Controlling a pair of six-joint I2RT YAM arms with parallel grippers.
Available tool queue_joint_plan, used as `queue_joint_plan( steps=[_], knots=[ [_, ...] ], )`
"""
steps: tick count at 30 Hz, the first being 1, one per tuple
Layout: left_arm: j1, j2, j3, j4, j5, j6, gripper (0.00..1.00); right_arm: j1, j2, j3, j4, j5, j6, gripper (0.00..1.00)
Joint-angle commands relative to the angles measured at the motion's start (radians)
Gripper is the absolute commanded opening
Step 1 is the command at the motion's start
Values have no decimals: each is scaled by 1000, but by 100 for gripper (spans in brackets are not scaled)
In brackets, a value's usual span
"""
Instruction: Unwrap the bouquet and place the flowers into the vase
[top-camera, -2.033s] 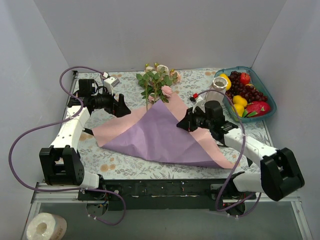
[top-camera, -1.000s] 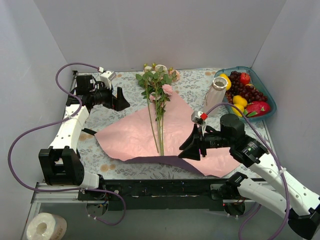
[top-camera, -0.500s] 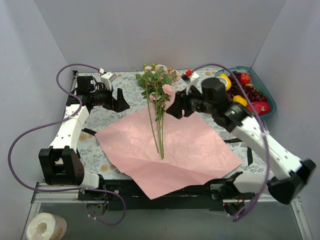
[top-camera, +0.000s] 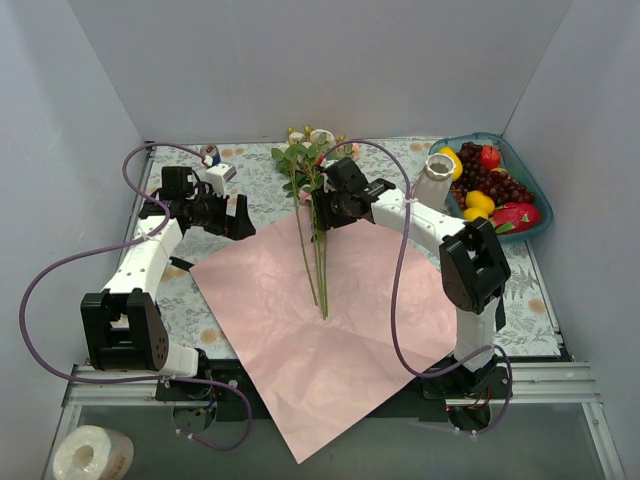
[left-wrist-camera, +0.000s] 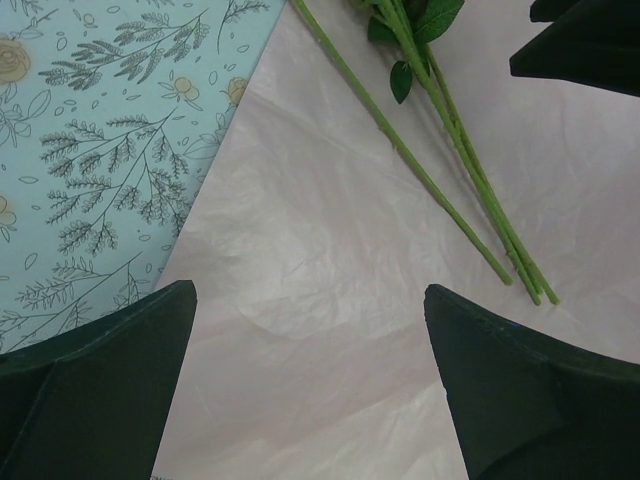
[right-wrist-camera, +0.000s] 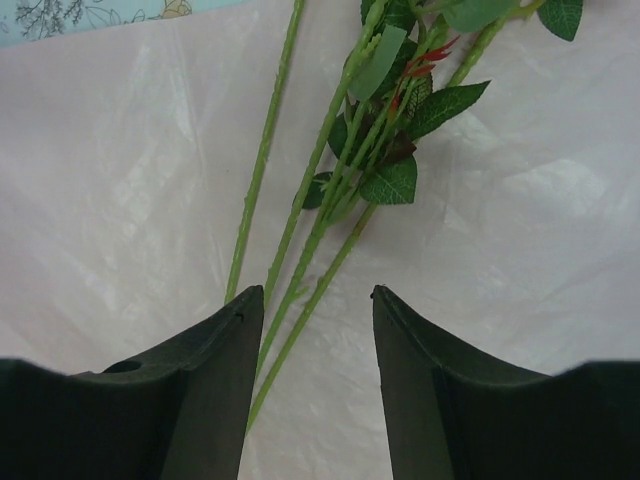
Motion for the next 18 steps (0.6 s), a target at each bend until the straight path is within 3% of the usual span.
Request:
queue_joint_plan(
  steps=[1,6,18],
  knots=[
    [1,-56,-30,7,-50,31,98,8,50,44,114,9,14,55],
    [1,-65,-43,9,-67,33,98,16,117,46,156,6,11,54],
    [1,-77,-84,6,-101,45,98,39,225,81,208,-22,19,39]
  ],
)
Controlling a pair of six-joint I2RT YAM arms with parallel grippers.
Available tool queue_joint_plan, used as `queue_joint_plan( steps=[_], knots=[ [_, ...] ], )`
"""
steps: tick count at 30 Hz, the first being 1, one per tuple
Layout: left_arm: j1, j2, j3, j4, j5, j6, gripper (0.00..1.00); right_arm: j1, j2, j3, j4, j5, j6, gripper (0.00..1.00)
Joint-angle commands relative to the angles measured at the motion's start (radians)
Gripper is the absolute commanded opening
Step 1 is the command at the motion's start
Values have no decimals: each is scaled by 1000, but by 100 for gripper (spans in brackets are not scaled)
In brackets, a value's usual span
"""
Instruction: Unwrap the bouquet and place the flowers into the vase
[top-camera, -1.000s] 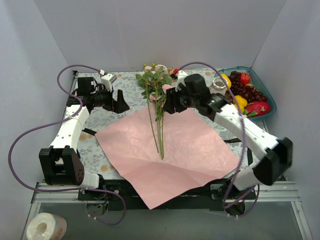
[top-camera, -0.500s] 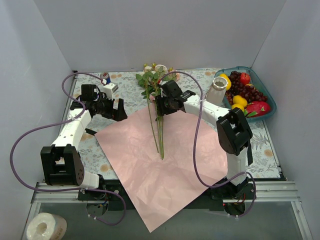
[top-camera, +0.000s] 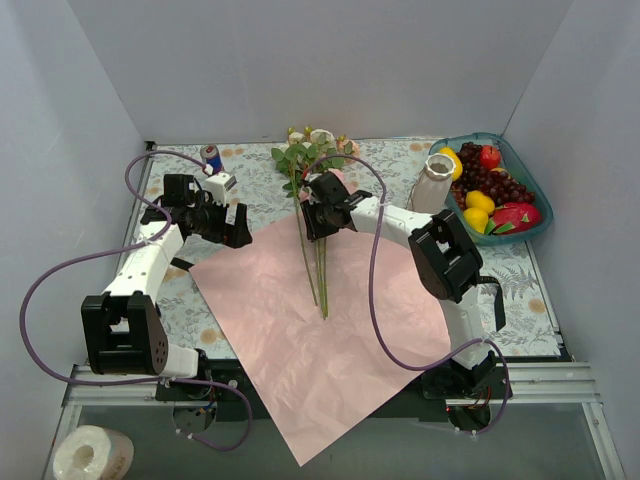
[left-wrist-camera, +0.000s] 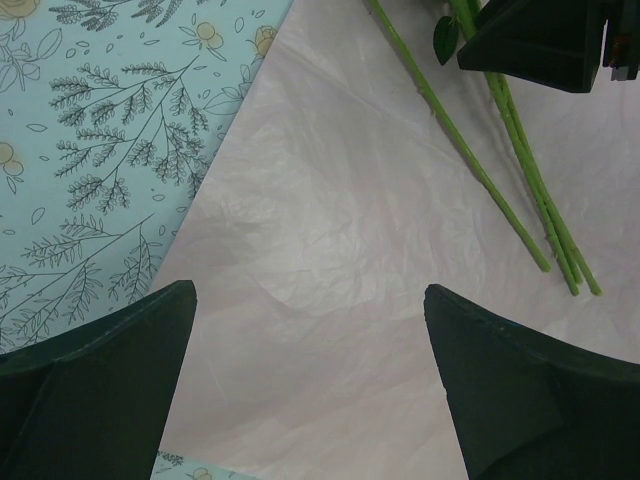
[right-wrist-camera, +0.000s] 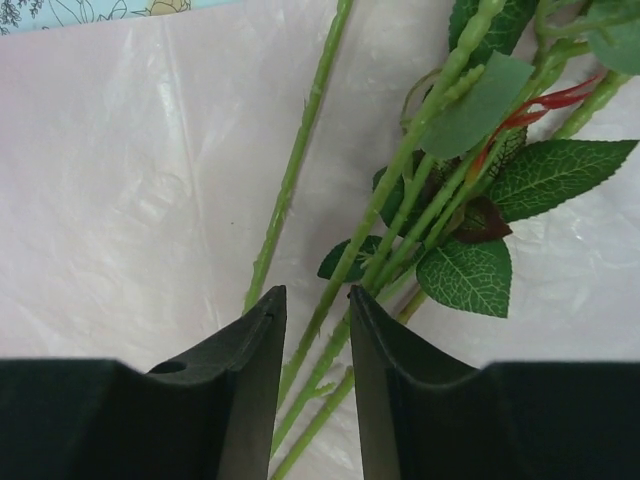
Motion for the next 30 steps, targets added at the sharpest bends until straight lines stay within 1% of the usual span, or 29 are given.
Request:
queue_joint_plan(
  steps=[1,3,4,7,15,16,19,23,26,30],
  knots=[
    [1,-68,-20,3,-20,26,98,4,26,56,63,-12,13,35],
    [1,-71,-23,3,-23,29,98,6,42,62,63,-13,18,32],
    [1,-76,-29,4,-24,28,98,6,46,70,61,-16,19,29],
    [1,-80,-37,4,-24,29,98,4,58,76,61,-16,24,25],
    [1,-102,-42,6,-15,29,98,6,69,82,53,-12,22,24],
    [1,-103,-42,6,-15,29,98,6,66,82,53,-10,21,16],
    [1,-112,-40,7,-15,31,98,6,36,94,47,-13,18,1],
    [1,-119,-46,10,-18,31,98,6,-59,91,75,-24,6,1],
    [1,-135,-57,21,0,40,98,3,-171,88,121,-41,-7,1],
    [1,-151,-56,10,0,48,98,4,-224,166,95,-41,-22,1]
  ],
)
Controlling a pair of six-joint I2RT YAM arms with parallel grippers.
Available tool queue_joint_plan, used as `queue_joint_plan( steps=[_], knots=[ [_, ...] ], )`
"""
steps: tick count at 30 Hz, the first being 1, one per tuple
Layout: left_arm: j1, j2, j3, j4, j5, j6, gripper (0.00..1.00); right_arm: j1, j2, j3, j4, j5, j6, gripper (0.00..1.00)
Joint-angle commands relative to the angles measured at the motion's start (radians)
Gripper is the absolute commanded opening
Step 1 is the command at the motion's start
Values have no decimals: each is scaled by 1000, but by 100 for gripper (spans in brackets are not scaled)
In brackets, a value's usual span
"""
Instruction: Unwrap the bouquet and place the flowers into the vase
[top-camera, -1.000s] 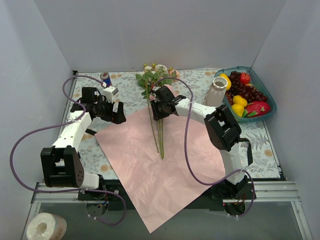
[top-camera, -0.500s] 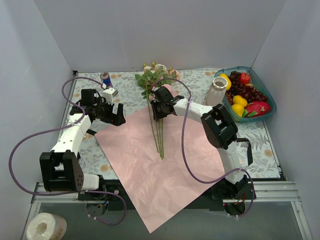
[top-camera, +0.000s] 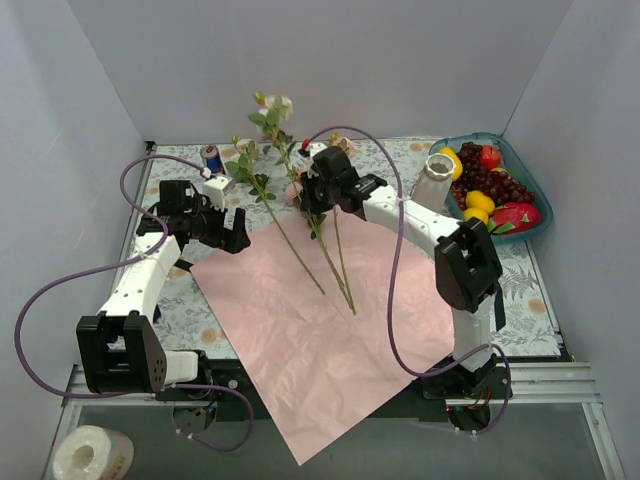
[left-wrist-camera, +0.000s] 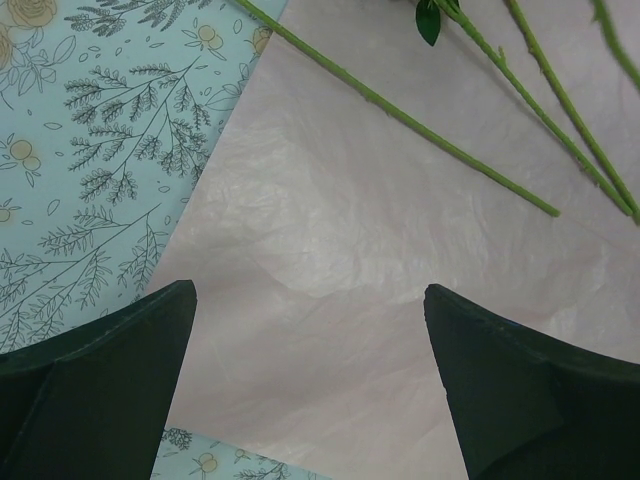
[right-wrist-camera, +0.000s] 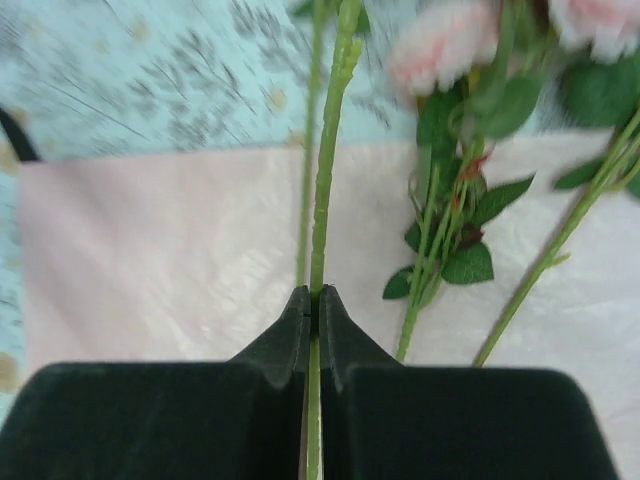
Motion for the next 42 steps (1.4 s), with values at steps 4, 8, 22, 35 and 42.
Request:
queue_joint_plan(
  steps=[4,8,22,35,42],
  knots=[
    [1,-54,26,-16,17,23,98,1,-196,155,67,7,-42,1],
    [1,-55,34,-25,27,19,98,-8,-343,106,169,81,-128,1],
    [1,-47,49,-40,30,22,98,-249,-742,-352,966,397,-587,1],
    [1,-15,66,-46,28,33,98,-416,-729,-388,1125,360,-602,1],
    [1,-6,70,-57,22,42,98,-453,-707,-484,1210,369,-569,1]
  ],
)
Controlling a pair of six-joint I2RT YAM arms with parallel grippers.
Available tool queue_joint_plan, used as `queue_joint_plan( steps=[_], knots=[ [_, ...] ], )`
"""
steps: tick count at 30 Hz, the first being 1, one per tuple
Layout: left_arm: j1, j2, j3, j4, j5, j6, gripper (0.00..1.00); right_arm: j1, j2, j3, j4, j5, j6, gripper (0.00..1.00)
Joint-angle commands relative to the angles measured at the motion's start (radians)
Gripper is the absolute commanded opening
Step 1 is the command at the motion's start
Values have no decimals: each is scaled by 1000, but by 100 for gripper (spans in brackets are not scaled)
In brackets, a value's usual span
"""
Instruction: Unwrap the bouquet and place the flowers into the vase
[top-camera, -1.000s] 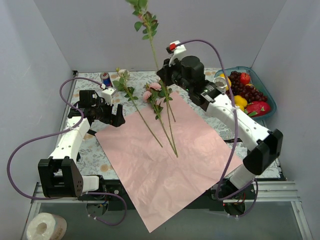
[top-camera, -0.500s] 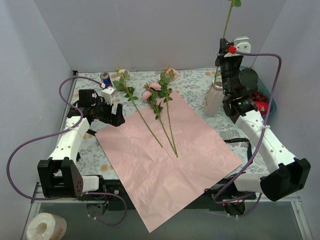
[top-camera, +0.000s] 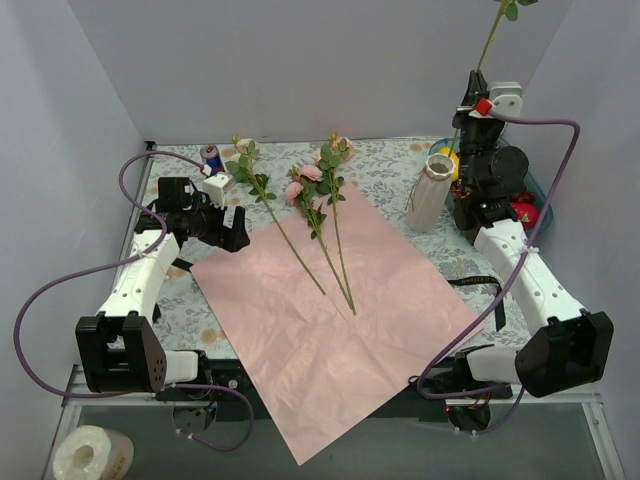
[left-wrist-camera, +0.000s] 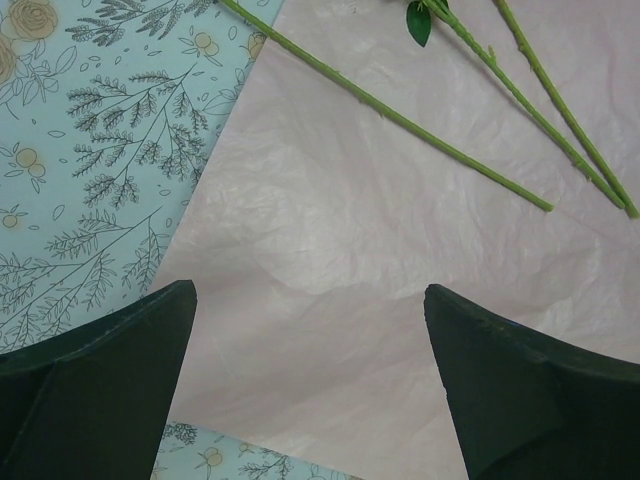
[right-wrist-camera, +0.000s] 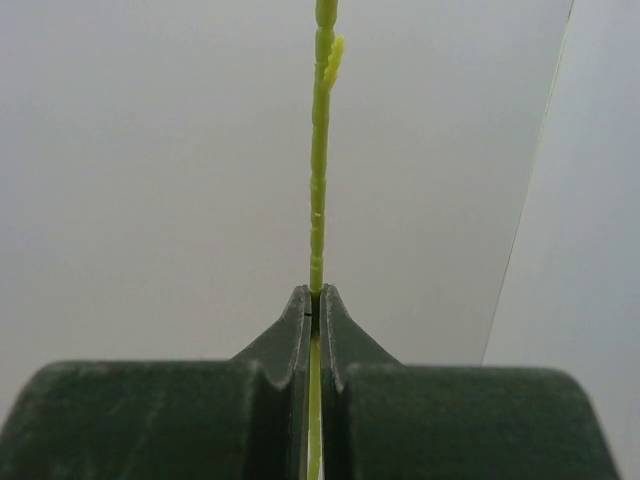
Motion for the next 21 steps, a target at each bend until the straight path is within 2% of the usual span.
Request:
queue_joint_plan(
  steps=[1,12,17,18,21],
  knots=[
    [1,1,37,-16,9,22,98,-23,20,-63,132,3,21,1],
    [1,4,48,-30,-6,30,98,-50,56,-166,197,2,91,1],
    [1,11,63,-34,-7,27,98,-53,73,-157,97,6,140,1],
    [1,11,63,-34,-7,25,98,-53,75,-131,9,16,166,3],
    [1,5,57,-31,-6,25,98,-52,41,-119,-169,-7,229,34]
  ],
)
